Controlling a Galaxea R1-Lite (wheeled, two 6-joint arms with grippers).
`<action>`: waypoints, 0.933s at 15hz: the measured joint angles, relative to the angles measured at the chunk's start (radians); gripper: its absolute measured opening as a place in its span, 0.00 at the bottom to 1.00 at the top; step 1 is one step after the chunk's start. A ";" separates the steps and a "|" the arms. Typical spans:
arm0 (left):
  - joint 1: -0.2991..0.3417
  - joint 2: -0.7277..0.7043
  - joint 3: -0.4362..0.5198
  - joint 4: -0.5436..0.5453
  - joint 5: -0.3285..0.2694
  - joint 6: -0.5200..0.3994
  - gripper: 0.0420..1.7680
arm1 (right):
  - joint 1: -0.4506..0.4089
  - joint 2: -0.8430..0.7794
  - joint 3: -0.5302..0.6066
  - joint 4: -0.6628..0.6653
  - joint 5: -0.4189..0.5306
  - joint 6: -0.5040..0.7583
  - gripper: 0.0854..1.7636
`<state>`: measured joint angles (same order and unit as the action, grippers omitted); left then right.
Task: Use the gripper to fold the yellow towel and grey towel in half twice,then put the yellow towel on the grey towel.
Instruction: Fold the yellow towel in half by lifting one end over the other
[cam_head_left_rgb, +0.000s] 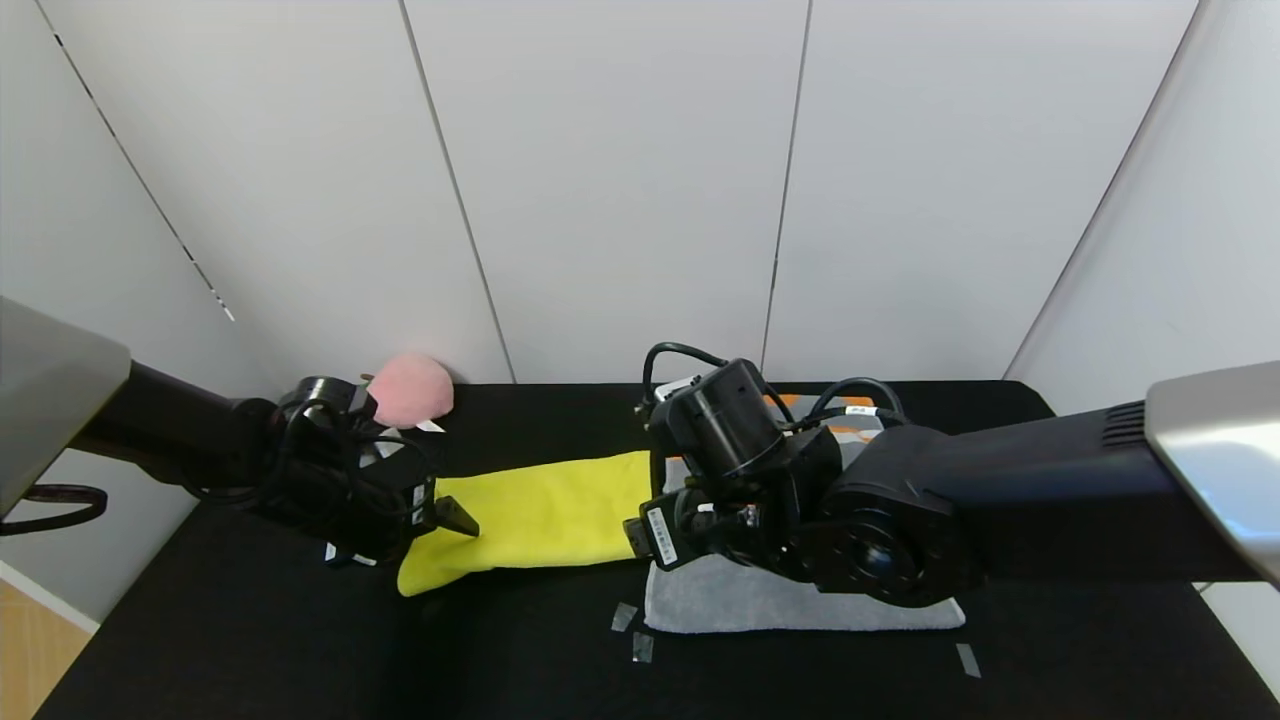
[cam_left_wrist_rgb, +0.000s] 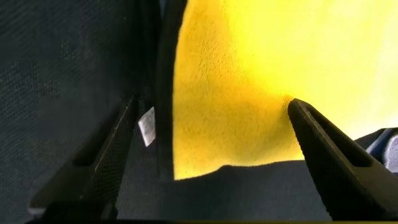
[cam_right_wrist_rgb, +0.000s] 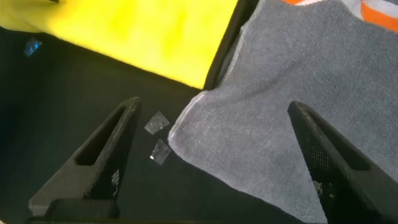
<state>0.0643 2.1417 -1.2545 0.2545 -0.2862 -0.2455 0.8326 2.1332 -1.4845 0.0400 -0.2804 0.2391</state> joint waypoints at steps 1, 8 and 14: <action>-0.001 0.004 -0.004 0.000 0.000 0.000 0.96 | -0.001 0.000 0.001 0.000 0.000 0.000 0.96; -0.010 0.029 -0.028 0.000 -0.004 -0.029 0.97 | -0.006 0.000 0.016 -0.001 -0.002 0.003 0.96; -0.017 0.024 -0.029 0.002 -0.007 -0.027 0.46 | -0.007 0.002 0.024 -0.005 -0.003 0.004 0.96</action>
<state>0.0470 2.1657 -1.2838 0.2564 -0.2932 -0.2721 0.8260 2.1349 -1.4609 0.0347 -0.2832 0.2430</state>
